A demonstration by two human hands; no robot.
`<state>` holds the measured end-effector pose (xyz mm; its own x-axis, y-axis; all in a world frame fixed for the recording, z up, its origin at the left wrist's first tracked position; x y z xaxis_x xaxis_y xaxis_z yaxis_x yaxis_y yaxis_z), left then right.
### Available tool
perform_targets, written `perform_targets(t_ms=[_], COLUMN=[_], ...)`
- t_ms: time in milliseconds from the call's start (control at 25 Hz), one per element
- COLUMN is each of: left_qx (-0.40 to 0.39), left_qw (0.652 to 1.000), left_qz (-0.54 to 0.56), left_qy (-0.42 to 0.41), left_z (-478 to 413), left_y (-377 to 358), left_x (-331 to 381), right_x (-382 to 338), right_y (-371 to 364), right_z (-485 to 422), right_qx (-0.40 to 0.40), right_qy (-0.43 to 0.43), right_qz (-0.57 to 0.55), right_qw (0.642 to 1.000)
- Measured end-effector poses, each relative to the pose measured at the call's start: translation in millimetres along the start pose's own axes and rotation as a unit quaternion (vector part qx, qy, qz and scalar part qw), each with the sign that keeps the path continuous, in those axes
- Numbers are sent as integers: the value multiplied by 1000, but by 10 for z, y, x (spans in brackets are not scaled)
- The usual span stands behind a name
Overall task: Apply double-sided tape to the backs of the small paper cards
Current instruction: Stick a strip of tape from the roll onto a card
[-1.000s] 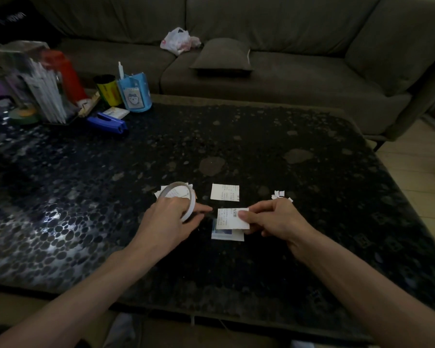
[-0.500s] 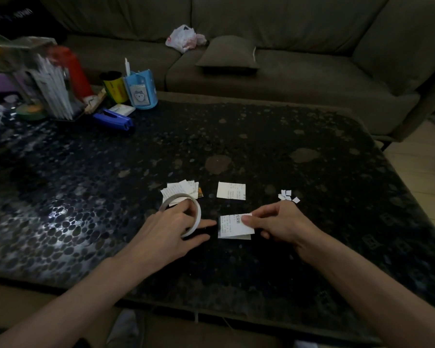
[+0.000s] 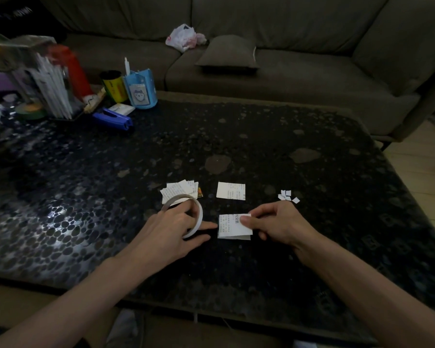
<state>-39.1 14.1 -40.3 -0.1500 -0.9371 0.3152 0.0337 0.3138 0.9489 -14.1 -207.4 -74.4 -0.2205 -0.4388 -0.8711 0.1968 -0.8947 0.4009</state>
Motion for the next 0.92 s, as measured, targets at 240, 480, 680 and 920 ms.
perform_targets(t_ms=[240, 480, 680, 920], left_qx=[17, 17, 17, 12], left_qw=[1000, 1000, 1000, 1000], left_qz=[6, 12, 8, 4], left_qy=[0, 14, 13, 5], left_z=[-21, -42, -42, -47], left_y=[-10, -20, -27, -36], left_x=[-30, -73, -66, -61], right_x=[-13, -34, -20, -38], right_y=[2, 28, 35, 1], right_z=[-1, 26, 30, 9], right_qx=[-3, 7, 14, -6], right_qy=[3, 18, 12, 34], right_qz=[2, -36, -29, -9], right_qw=[1000, 999, 999, 999])
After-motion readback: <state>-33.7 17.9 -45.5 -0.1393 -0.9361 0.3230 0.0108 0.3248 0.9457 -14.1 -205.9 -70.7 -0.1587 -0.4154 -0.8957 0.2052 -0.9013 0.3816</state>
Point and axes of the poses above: each hand's wrist, its own z-axis away from the middle knuckle, its own y-axis out of the back of the hand, x = y × z, the point moved 9 cm from there along -z, towards the middle knuckle, and after that the axes turned 15 degrees about y, right-handed, at the moved point
